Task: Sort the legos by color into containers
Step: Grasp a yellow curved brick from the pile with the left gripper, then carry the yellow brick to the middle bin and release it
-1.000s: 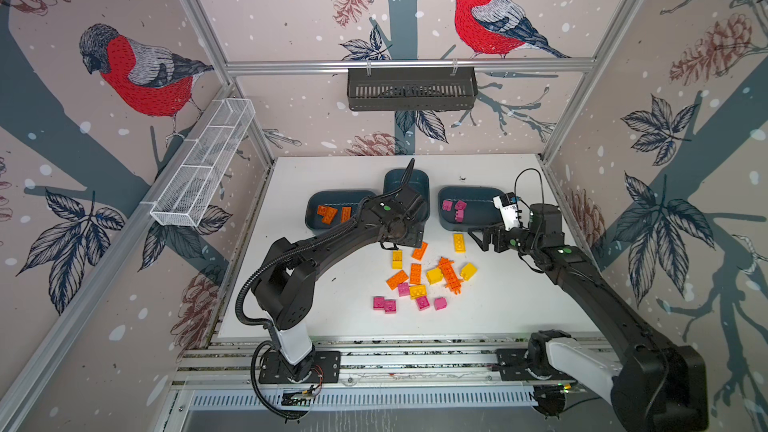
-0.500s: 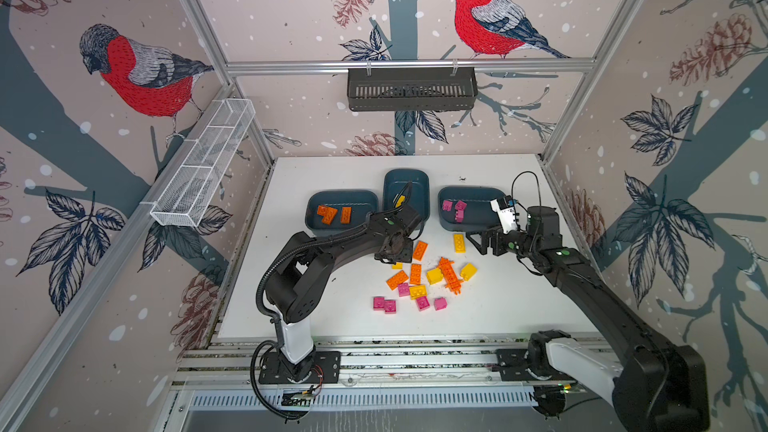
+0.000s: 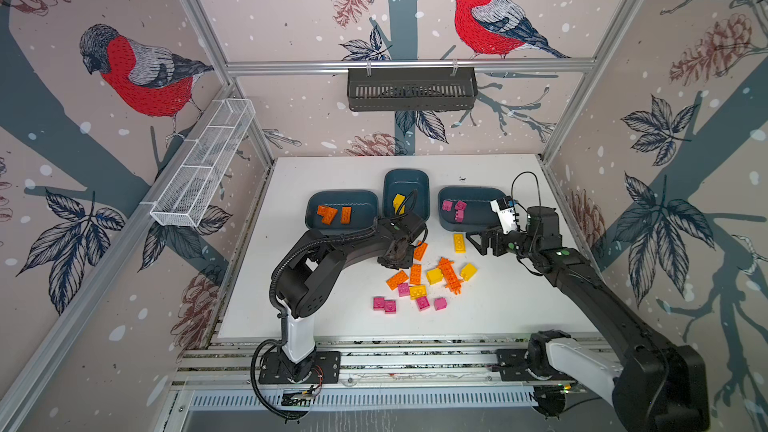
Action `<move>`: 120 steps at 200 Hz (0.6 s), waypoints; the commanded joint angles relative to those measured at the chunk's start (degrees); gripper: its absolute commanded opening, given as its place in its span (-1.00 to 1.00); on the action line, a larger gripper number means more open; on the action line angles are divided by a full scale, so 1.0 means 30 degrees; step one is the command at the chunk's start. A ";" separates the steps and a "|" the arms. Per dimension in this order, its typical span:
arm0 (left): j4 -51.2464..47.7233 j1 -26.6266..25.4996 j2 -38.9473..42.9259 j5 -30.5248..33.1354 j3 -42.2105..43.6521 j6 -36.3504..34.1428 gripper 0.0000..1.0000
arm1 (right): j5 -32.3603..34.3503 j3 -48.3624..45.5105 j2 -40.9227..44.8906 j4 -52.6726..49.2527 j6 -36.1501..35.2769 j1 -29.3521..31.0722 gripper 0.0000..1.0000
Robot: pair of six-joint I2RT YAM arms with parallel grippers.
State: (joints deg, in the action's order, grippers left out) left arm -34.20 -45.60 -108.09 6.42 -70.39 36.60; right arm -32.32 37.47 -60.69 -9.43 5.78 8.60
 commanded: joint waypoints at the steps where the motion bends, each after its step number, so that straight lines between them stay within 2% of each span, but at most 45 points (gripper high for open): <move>1: -0.0390 -0.0033 0.0116 0.0608 -0.0219 0.0266 -0.35 | 0.0041 -0.0040 0.0152 -0.0114 -0.0140 0.0004 0.99; 39: -0.2250 0.0038 0.0721 0.1590 -0.1779 -0.0125 -0.42 | 0.0034 -0.0084 0.0167 0.0018 -0.0057 0.0004 0.99; 71: -0.3785 0.0466 0.0740 0.2736 -0.4775 -0.1067 -0.41 | 0.0034 0.0017 0.0216 0.0060 -0.0025 -0.0010 0.99; 120: -0.4314 0.2509 -0.2292 0.3463 -1.0447 -0.3373 -0.41 | 0.0063 0.0033 0.0313 0.0081 0.0019 -0.0002 0.99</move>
State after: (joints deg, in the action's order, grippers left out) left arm -44.27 -40.16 -111.28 13.78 -95.77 30.89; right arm -32.32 37.28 -60.27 -10.02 5.82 8.60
